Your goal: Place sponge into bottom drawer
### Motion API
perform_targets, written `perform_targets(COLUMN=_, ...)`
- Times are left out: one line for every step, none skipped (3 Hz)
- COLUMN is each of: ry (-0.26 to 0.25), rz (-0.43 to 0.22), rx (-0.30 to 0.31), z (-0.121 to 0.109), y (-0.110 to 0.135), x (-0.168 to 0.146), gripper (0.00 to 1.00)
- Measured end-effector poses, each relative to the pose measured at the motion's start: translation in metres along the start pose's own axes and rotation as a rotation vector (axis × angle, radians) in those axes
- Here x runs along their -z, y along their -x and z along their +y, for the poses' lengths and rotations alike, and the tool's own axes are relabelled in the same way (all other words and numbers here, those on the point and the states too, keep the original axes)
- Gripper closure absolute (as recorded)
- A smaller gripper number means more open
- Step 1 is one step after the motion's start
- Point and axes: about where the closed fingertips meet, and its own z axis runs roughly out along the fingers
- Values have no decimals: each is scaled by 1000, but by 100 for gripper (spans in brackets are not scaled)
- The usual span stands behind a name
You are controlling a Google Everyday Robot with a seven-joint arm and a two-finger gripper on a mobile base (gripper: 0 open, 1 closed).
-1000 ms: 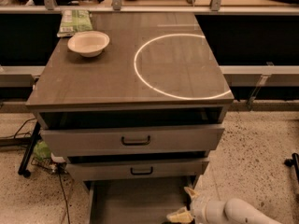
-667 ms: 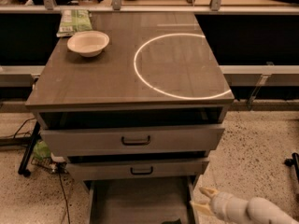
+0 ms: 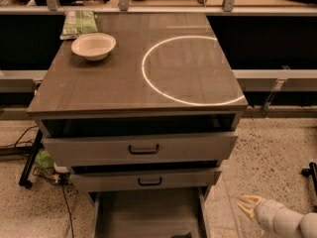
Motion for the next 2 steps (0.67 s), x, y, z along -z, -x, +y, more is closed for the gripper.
perform_targets(ry=-18, rz=-3, rx=0, z=-4, y=0, x=9, gripper=84)
perform_targets(ry=-19, rz=-4, rx=0, z=-4, y=1, x=10, gripper=53)
